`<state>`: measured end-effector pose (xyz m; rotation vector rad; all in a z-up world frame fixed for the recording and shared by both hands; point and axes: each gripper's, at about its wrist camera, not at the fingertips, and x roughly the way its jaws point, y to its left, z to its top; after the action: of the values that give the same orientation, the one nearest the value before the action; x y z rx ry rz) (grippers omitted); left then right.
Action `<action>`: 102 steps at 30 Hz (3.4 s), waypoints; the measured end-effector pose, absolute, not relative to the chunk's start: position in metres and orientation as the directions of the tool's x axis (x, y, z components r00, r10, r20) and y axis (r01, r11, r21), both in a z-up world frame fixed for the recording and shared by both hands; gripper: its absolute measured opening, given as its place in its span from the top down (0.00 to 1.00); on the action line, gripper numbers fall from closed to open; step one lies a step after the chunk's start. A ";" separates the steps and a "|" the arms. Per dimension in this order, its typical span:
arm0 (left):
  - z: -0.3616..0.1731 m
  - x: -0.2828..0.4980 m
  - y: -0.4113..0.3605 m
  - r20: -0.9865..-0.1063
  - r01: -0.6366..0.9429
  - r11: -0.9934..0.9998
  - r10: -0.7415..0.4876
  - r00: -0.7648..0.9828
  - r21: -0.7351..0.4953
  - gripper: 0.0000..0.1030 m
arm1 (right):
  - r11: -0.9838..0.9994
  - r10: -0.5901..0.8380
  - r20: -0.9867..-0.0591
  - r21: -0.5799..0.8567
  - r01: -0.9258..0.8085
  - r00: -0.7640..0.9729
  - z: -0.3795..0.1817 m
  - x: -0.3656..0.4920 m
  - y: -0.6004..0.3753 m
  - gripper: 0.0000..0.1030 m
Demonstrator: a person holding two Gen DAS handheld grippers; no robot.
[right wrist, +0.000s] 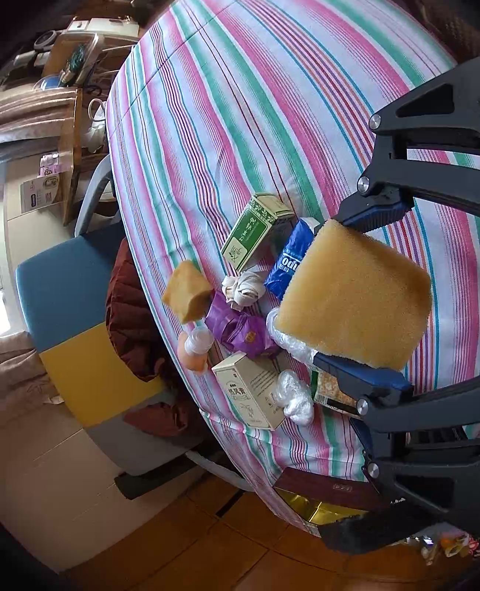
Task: Organize objects
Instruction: 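Grasp the wrapped rice cracker bar with the left tool while the right tool holds the sponge, then lower the cracker bar and sponge into the gold tray, opening both tools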
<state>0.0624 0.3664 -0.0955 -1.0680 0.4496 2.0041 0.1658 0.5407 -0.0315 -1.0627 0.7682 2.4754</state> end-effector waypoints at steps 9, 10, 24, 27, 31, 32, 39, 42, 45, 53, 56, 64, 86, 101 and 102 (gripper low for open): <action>-0.093 0.063 0.333 -0.779 -0.778 -0.622 0.530 -0.335 -0.089 0.54 | -0.810 0.059 -0.737 0.359 -0.464 -0.673 -0.036 0.162 0.534 0.40; -0.093 0.063 0.328 -0.777 -0.775 -0.625 0.533 -0.335 -0.095 0.54 | -0.812 0.047 -0.737 0.365 -0.455 -0.675 -0.037 0.161 0.532 0.40; -0.064 0.061 0.239 -0.700 -0.714 -0.685 0.582 -0.414 -0.147 0.54 | -0.868 -0.070 -0.746 0.373 -0.328 -0.662 -0.054 0.143 0.496 0.40; -0.049 0.057 0.217 -0.674 -0.690 -0.713 0.572 -0.468 -0.125 0.54 | -0.887 -0.073 -0.745 0.353 -0.299 -0.663 -0.054 0.141 0.488 0.40; -0.036 0.042 0.184 -0.664 -0.636 -0.762 0.538 -0.519 -0.120 0.54 | -0.915 -0.063 -0.733 0.313 -0.254 -0.677 -0.050 0.139 0.476 0.40; -0.035 0.036 0.174 -0.666 -0.615 -0.779 0.525 -0.529 -0.125 0.54 | -0.920 -0.062 -0.730 0.307 -0.245 -0.681 -0.049 0.138 0.473 0.40; -0.040 -0.006 0.106 -0.719 -0.463 -0.878 0.396 -0.571 -0.116 0.54 | -0.959 -0.064 -0.707 0.239 -0.153 -0.704 -0.042 0.134 0.443 0.40; -0.045 -0.026 0.078 -0.747 -0.387 -0.915 0.337 -0.573 -0.116 0.54 | -0.967 -0.068 -0.700 0.221 -0.125 -0.710 -0.036 0.130 0.427 0.40; -0.052 -0.042 0.051 -0.776 -0.311 -0.943 0.282 -0.564 -0.117 0.54 | -0.971 -0.093 -0.685 0.224 -0.088 -0.722 -0.027 0.122 0.406 0.40; -0.071 -0.070 0.006 -0.832 -0.208 -0.977 0.149 -0.534 -0.042 0.54 | -0.958 -0.225 -0.614 0.282 0.055 -0.756 -0.001 0.093 0.338 0.40; -0.075 -0.074 -0.005 -0.842 -0.179 -0.984 0.112 -0.528 -0.018 0.54 | -0.950 -0.267 -0.603 0.294 0.103 -0.752 0.003 0.083 0.314 0.39; -0.073 -0.079 -0.017 -0.831 -0.105 -0.990 -0.022 -0.555 0.097 0.54 | -0.924 -0.367 -0.599 0.321 0.206 -0.712 0.003 0.058 0.258 0.39; -0.002 -0.038 -0.087 -0.543 0.127 -0.903 0.130 -0.830 -0.410 0.36 | -0.896 -0.440 -0.751 0.333 0.292 -0.493 -0.057 -0.034 0.109 0.38; -0.004 -0.033 -0.079 -0.552 0.124 -0.900 0.143 -0.822 -0.418 0.36 | -0.885 -0.463 -0.681 0.382 0.264 -0.568 -0.050 -0.026 0.112 0.14; -0.005 -0.033 -0.077 -0.554 0.122 -0.901 0.146 -0.820 -0.417 0.36 | -0.891 -0.452 -0.675 0.370 0.263 -0.583 -0.046 -0.023 0.115 0.14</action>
<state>-0.0327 -0.0773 -0.0049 -0.9393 -0.6971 2.9017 -0.0230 0.1153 -0.0462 -1.4840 0.4189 3.1972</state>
